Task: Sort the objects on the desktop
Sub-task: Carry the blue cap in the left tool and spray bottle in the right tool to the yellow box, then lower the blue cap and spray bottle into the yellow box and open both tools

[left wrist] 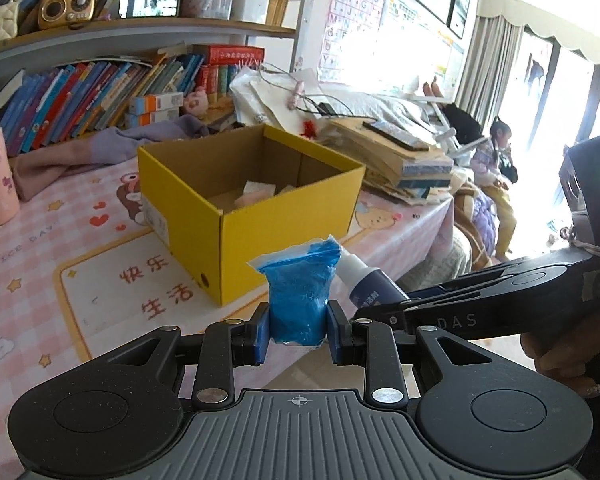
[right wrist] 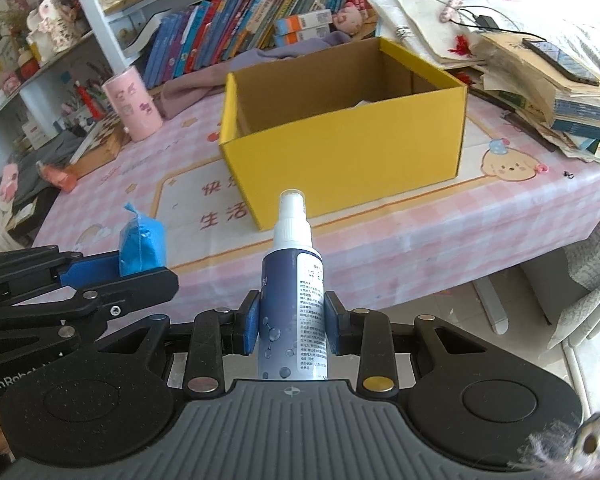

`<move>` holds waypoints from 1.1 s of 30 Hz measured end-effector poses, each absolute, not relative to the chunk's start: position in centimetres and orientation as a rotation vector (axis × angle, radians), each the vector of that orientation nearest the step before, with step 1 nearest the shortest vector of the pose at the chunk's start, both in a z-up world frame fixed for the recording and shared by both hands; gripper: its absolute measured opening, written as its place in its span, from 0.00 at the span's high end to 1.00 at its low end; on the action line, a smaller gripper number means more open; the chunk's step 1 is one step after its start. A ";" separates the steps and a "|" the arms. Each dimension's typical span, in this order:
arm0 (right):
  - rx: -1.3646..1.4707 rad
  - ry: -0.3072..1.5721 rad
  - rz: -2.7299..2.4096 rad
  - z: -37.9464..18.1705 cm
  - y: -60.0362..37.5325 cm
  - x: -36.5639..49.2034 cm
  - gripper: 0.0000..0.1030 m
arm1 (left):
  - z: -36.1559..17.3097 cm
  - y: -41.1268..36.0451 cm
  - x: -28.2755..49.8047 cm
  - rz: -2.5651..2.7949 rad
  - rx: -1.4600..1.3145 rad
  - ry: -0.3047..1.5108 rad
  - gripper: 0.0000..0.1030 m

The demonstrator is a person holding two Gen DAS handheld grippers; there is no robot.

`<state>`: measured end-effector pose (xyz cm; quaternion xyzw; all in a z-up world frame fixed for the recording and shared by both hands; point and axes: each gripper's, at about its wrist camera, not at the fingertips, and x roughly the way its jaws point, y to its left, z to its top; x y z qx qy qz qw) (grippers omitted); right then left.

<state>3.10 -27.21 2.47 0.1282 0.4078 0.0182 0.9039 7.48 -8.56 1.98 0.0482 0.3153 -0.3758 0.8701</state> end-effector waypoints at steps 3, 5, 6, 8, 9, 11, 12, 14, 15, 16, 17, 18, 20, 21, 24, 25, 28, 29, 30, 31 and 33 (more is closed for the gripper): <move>0.277 0.830 0.028 2.8 -28.4 3.8 0.71 | 2.3 -9.2 8.3 -0.775 0.086 0.650 0.74; 0.281 0.817 0.025 3.1 -29.2 4.4 0.71 | 2.7 -9.6 9.0 -0.766 0.074 0.639 0.74; 0.280 0.812 0.026 3.3 -29.5 4.8 0.71 | 2.9 -9.9 9.3 -0.761 0.067 0.633 0.74; 0.277 0.802 0.039 3.7 -30.2 5.6 0.71 | 3.3 -10.4 10.1 -0.751 0.054 0.617 0.74; 0.275 0.794 0.048 3.9 -30.5 6.1 0.71 | 3.5 -10.8 10.4 -0.746 0.051 0.607 0.74; 0.260 0.771 0.064 4.5 -31.0 7.1 0.71 | 4.0 -11.4 11.2 -0.737 0.045 0.586 0.74; 0.252 0.759 0.071 4.8 -31.2 7.6 0.71 | 4.2 -11.8 11.5 -0.732 0.044 0.575 0.74; 0.235 0.728 0.089 5.6 -31.7 8.6 0.71 | 4.7 -12.5 12.2 -0.719 0.043 0.554 0.74; 0.225 0.711 0.098 6.0 -32.0 9.1 0.71 | 4.9 -12.8 12.6 -0.710 0.042 0.544 0.74; 0.215 0.693 0.108 6.4 -32.3 9.7 0.71 | 5.2 -13.2 13.0 -0.700 0.041 0.533 0.74; 0.210 0.680 0.119 6.8 -32.6 10.2 0.71 | 5.4 -13.4 13.3 -0.690 0.040 0.523 0.74; 0.207 0.671 0.132 7.1 -33.0 10.9 0.71 | 5.6 -13.8 13.7 -0.679 0.038 0.514 0.74; 0.202 0.655 0.157 7.7 -33.7 12.4 0.71 | 5.9 -14.5 14.6 -0.654 0.038 0.505 0.74; 0.194 0.648 0.168 7.9 -34.0 13.2 0.71 | 5.9 -14.8 14.9 -0.642 0.041 0.505 0.73; 0.178 0.627 0.189 8.3 -35.0 15.3 0.71 | 5.8 -15.7 16.2 -0.598 0.045 0.503 0.73; 0.174 0.620 0.195 8.3 -35.4 16.1 0.71 | 5.7 -15.9 16.8 -0.581 0.041 0.503 0.73; 0.169 0.625 0.211 8.0 -36.6 18.7 0.71 | 5.3 -16.6 18.4 -0.537 0.042 0.511 0.73; 0.167 0.631 0.217 7.8 -36.8 19.6 0.71 | 5.0 -17.0 19.0 -0.521 0.050 0.512 0.73; 0.159 0.638 0.221 7.4 -37.0 20.4 0.71 | 4.8 -17.4 19.6 -0.509 0.059 0.517 0.73; 0.146 0.648 0.222 7.0 -37.2 21.3 0.71 | 4.6 -17.7 20.1 -0.499 0.066 0.523 0.73; 0.123 0.672 0.230 6.2 -37.5 22.9 0.71 | 4.1 -18.6 21.1 -0.485 0.080 0.541 0.73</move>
